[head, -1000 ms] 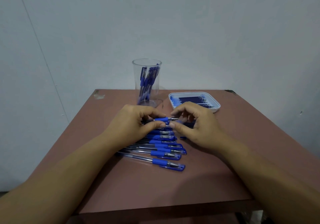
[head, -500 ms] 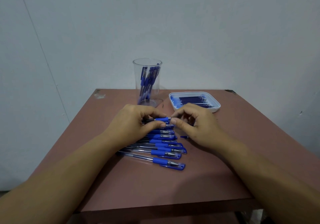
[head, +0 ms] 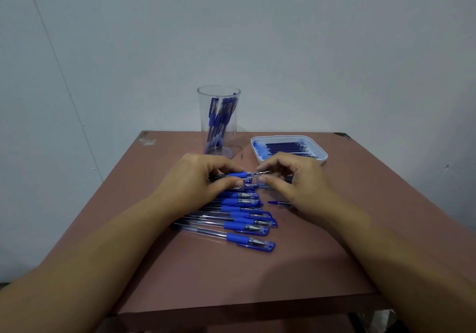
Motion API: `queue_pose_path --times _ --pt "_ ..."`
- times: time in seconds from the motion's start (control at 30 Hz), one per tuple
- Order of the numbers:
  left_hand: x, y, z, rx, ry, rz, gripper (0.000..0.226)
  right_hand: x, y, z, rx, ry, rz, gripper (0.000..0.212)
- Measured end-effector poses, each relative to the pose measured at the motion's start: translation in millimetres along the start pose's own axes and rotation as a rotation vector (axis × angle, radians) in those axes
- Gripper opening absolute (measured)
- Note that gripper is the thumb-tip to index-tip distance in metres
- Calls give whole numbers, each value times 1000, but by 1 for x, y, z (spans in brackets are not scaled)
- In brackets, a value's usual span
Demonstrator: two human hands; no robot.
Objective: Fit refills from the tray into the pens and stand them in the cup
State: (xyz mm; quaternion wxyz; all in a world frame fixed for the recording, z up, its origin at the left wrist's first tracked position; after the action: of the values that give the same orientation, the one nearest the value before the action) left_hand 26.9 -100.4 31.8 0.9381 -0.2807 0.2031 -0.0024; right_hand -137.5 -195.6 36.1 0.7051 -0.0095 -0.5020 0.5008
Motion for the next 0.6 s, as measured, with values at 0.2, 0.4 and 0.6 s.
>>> queue_pose_path --times 0.2,0.4,0.6 --pt "8 -1 3 2 -19 46 21 -18 2 21 59 157 -166 23" --pt "10 -1 1 26 -31 50 23 -19 6 3 405 381 -220 22" --pt "9 -2 0 55 -32 50 24 -16 6 6 370 257 -236 30"
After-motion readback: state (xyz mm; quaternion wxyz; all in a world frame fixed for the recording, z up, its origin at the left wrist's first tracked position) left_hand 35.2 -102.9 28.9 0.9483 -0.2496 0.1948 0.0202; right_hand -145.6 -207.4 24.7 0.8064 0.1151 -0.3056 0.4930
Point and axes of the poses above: each hand's wrist, its own y-axis away from the middle knuckle, its own z-axis out of the back of the hand, x = y × z, the point moved 6 cm from there along -y, towards the middle knuckle, and after that the axes turned 10 degrees about -y, right-handed, at the moved point
